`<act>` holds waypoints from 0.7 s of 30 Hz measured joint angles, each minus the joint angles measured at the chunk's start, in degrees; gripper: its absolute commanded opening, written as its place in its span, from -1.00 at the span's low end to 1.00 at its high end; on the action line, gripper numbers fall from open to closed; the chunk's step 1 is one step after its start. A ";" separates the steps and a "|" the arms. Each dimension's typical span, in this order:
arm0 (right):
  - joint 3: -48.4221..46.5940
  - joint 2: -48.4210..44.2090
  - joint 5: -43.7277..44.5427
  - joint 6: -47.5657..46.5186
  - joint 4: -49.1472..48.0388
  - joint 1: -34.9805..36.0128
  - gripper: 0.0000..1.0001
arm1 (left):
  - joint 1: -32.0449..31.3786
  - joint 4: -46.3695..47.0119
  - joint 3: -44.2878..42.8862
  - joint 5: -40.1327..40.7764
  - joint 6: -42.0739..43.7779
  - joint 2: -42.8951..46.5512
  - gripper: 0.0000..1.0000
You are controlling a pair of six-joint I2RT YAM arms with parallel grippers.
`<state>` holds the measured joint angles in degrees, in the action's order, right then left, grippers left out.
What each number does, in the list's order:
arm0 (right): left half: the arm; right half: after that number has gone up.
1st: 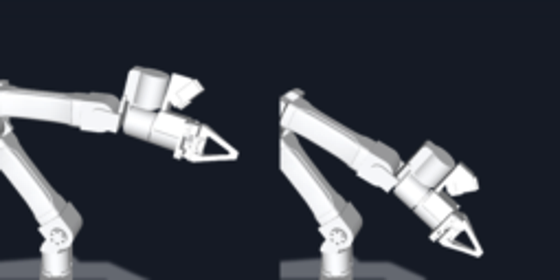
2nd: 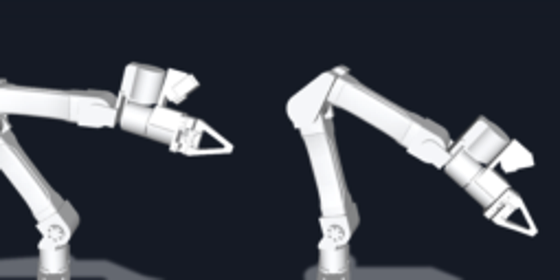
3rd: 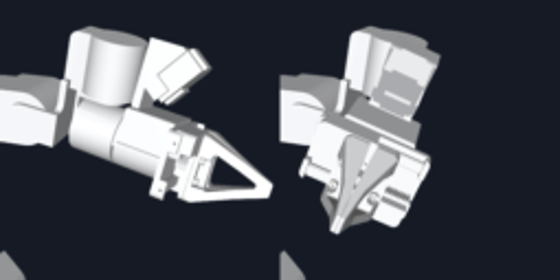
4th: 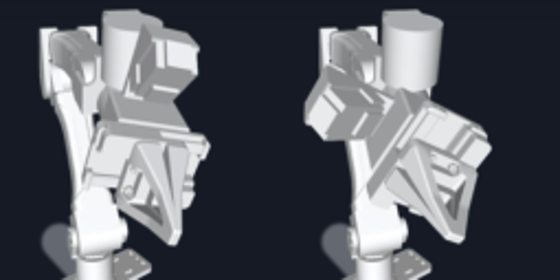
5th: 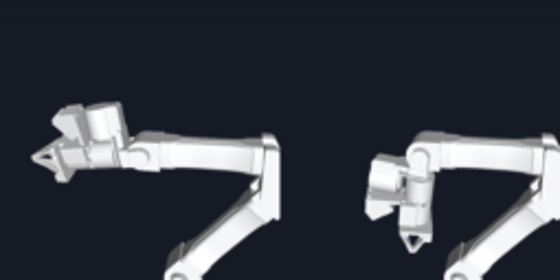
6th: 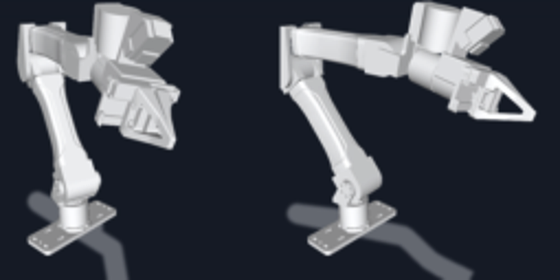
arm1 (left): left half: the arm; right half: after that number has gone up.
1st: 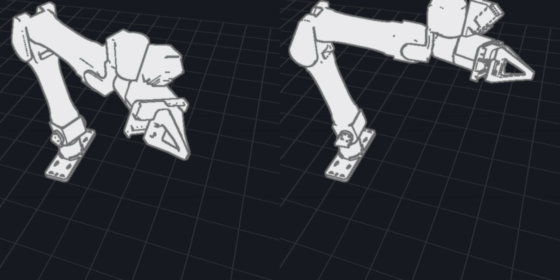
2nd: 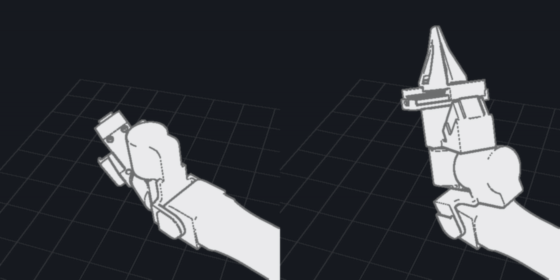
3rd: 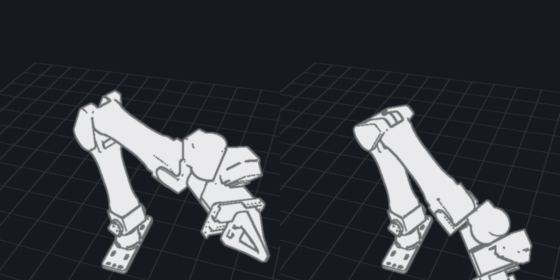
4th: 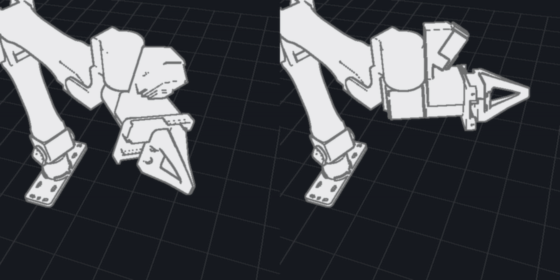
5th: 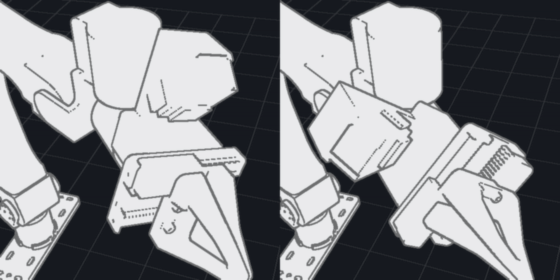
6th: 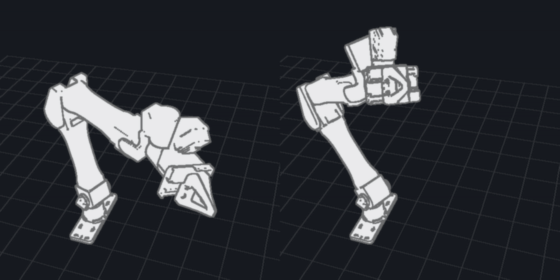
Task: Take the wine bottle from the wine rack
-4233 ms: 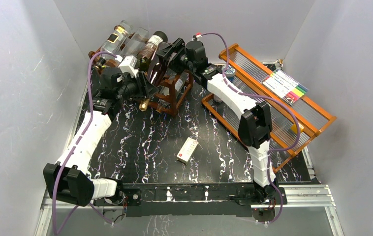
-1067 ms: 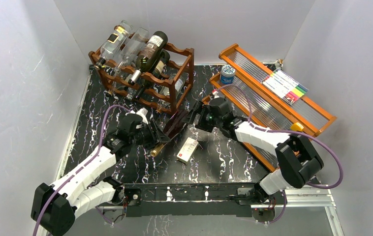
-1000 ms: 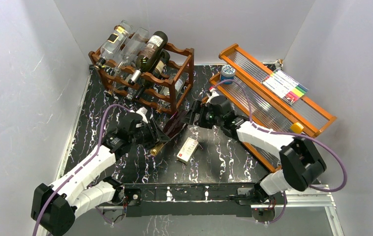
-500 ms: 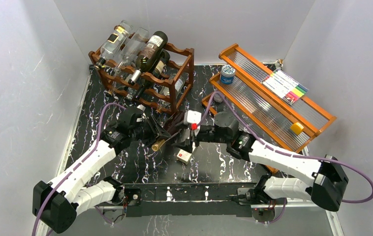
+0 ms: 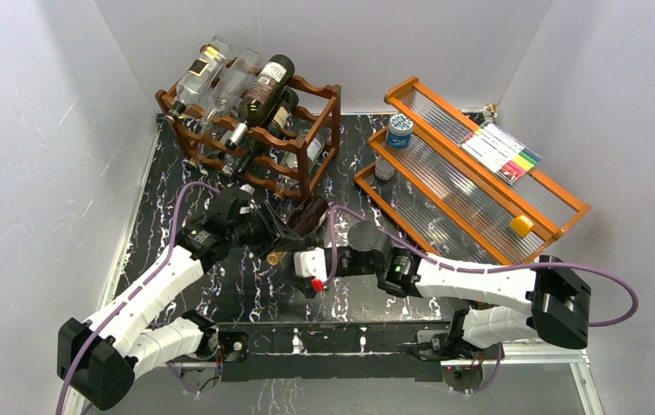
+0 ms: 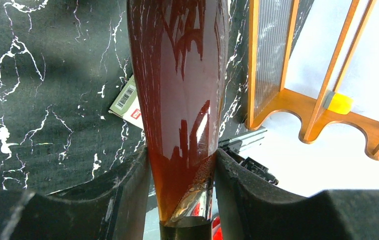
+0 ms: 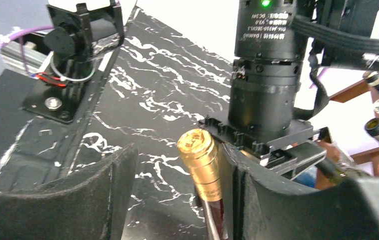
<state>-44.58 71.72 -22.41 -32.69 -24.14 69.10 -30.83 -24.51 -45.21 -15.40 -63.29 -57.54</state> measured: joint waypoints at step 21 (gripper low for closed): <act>3.23 5.66 20.68 -17.46 -14.21 7.52 0.12 | 0.13 -0.85 -0.81 -0.31 -0.87 -0.35 -1.00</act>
<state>-41.34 77.38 -1.74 -50.15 -38.35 76.62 -30.70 -25.36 -46.02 -15.70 -64.16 -57.89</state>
